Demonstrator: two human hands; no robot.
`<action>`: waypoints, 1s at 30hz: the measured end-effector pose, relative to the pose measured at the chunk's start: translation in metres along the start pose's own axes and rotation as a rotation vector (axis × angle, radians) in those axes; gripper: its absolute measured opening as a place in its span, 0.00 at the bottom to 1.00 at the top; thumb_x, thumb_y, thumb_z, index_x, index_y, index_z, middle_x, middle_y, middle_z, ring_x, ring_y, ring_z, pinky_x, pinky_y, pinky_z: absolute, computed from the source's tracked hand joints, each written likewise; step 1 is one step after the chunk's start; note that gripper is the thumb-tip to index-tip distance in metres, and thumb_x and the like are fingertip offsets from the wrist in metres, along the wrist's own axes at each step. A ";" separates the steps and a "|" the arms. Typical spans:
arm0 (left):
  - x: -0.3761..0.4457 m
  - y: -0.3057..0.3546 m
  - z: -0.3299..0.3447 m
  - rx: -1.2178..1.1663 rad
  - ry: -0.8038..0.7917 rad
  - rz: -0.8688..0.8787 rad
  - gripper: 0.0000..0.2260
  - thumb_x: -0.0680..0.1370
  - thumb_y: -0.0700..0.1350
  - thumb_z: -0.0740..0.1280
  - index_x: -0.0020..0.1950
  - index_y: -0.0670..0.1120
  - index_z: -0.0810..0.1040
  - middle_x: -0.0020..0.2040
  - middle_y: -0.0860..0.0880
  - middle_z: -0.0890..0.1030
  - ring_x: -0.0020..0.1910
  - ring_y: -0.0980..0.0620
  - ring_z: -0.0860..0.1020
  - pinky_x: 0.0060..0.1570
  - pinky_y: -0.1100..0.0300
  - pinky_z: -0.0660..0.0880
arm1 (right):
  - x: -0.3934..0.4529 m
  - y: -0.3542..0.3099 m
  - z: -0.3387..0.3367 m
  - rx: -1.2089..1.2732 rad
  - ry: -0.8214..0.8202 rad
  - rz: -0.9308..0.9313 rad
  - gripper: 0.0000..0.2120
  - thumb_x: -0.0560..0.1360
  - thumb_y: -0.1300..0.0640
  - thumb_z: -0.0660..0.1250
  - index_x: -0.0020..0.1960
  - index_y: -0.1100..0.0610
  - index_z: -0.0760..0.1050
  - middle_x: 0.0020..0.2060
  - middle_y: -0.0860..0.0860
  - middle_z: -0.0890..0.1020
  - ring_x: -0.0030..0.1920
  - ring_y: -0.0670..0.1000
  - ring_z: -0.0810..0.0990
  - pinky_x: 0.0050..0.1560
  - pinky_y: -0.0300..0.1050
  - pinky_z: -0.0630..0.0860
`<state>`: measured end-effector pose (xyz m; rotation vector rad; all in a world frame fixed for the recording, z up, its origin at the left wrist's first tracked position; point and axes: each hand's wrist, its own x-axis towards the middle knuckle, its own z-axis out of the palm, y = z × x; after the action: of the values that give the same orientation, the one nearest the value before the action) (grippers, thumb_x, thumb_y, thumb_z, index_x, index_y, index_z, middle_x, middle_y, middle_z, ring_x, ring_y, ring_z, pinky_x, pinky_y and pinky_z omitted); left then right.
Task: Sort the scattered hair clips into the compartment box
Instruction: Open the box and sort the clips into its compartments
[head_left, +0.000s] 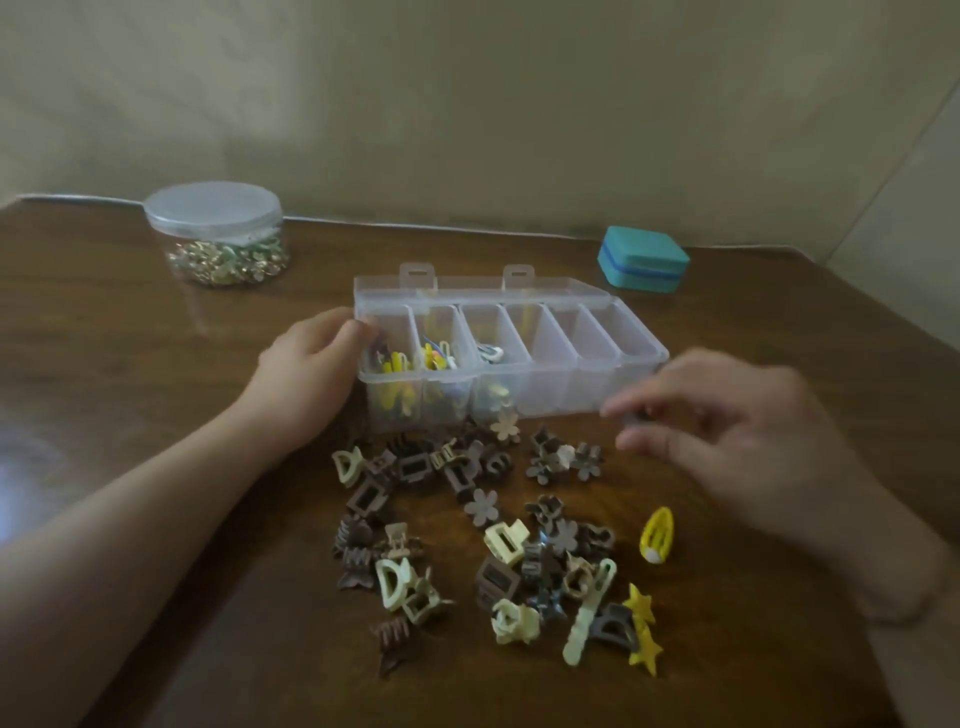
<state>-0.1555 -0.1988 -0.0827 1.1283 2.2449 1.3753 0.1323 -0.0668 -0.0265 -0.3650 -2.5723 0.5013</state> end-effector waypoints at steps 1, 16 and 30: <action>0.001 -0.001 -0.001 0.001 -0.004 -0.001 0.22 0.71 0.64 0.54 0.49 0.55 0.82 0.52 0.53 0.83 0.57 0.47 0.79 0.65 0.45 0.72 | 0.018 -0.003 0.002 0.028 0.031 -0.009 0.09 0.71 0.48 0.70 0.51 0.46 0.80 0.45 0.39 0.81 0.46 0.37 0.78 0.43 0.26 0.71; 0.003 -0.001 0.002 0.036 -0.013 0.022 0.26 0.71 0.64 0.51 0.49 0.50 0.81 0.49 0.52 0.84 0.55 0.47 0.79 0.67 0.42 0.68 | 0.088 0.014 0.045 0.161 0.175 0.076 0.05 0.76 0.54 0.69 0.49 0.52 0.83 0.45 0.42 0.84 0.49 0.39 0.81 0.51 0.30 0.74; -0.004 0.009 0.001 0.047 -0.021 -0.010 0.22 0.73 0.61 0.52 0.51 0.52 0.81 0.53 0.51 0.83 0.57 0.46 0.77 0.67 0.43 0.69 | -0.053 0.023 0.003 -0.138 -0.338 0.029 0.12 0.74 0.40 0.63 0.56 0.37 0.78 0.57 0.32 0.75 0.61 0.43 0.74 0.59 0.38 0.70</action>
<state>-0.1478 -0.1992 -0.0762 1.1395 2.2756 1.3072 0.1793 -0.0647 -0.0603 -0.3942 -2.9425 0.4260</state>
